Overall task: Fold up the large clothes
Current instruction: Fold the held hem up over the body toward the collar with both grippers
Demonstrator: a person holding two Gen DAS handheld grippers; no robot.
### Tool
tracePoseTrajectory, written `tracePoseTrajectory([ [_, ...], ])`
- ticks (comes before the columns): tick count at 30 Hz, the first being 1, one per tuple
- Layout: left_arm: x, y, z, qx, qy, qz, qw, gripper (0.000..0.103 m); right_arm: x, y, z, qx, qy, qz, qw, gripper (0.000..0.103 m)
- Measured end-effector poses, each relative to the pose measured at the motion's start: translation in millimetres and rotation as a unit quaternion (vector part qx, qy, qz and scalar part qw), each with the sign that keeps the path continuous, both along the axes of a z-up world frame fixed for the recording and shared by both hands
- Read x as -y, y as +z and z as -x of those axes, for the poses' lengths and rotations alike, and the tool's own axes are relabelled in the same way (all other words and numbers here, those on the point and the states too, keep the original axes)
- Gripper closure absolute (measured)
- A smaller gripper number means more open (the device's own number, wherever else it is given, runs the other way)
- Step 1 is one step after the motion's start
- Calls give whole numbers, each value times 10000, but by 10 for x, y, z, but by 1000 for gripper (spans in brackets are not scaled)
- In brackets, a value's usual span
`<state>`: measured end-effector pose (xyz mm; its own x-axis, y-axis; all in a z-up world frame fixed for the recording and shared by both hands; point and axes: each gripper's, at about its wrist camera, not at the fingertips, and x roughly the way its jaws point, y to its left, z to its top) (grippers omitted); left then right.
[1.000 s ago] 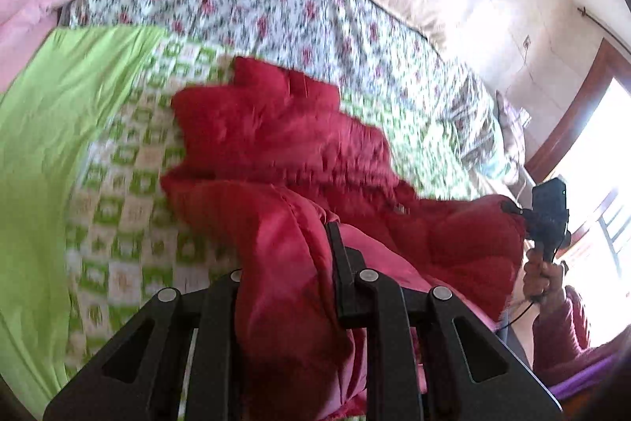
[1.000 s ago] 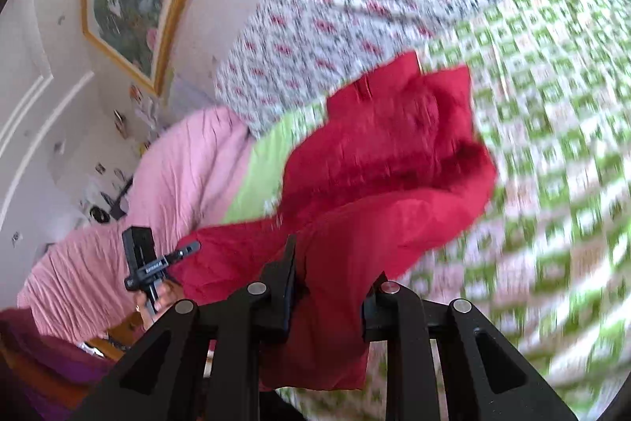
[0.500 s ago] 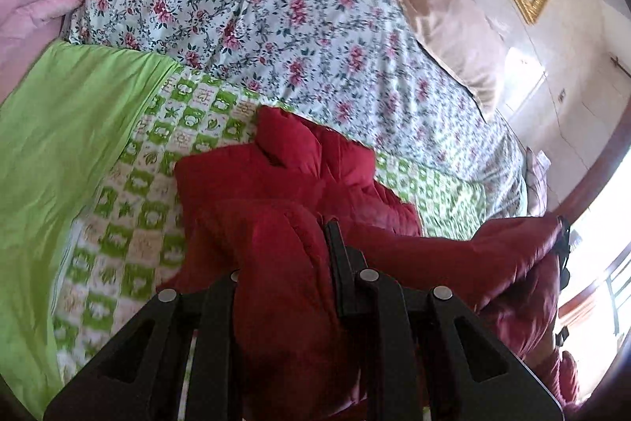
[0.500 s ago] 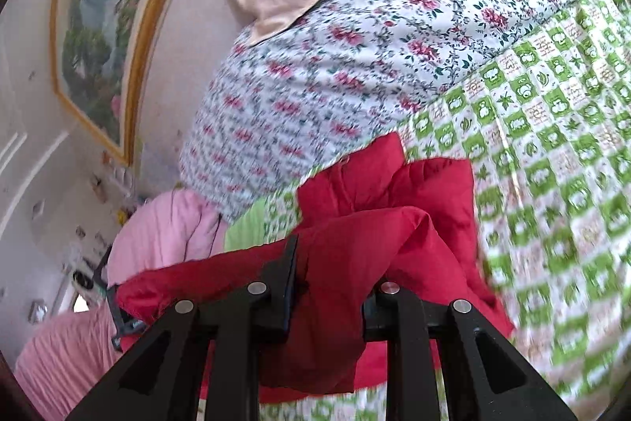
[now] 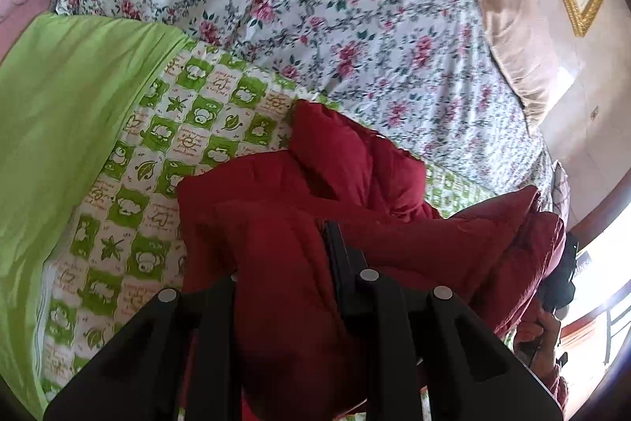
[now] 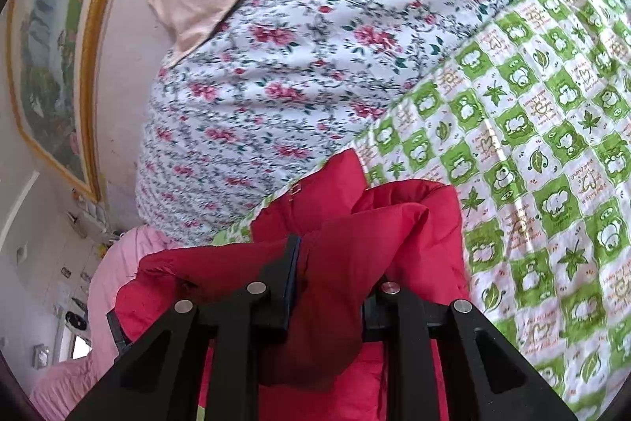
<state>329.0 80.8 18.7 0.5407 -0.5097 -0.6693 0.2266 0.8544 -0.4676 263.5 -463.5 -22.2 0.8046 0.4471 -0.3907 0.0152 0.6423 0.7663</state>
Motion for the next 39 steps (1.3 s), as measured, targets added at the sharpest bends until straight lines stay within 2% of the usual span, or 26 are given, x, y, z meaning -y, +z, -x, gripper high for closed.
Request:
tracePoseTrajectory([
  [9,71,-265,-465,-215,142,14,9997,85,49,-274,-425,-282,-283,32,9992,81],
  [19,87,-456,-720,-215,28,-111,9997,82,37,-509,-767,-424,-490,160,9978,80],
  [26,61,-544,-874,-275,-8,52,9996,81,68,-624,-890,-586,-686,121,9959,80],
  [31,21,-451,-836,-152,-112,38,9998,78,65,-654,-981,-677,-739,238,9947,81],
  [36,-188,-209,-723,19,-113,372,9992,74,11,-673,-1076,-759,-784,343,9934,81],
  [37,-215,-138,-670,113,-67,341,9993,72,-2,-675,-1096,-771,-781,375,9933,81],
  [39,-262,56,-509,493,170,46,9986,62,-33,-676,-1143,-827,-796,477,9922,81],
])
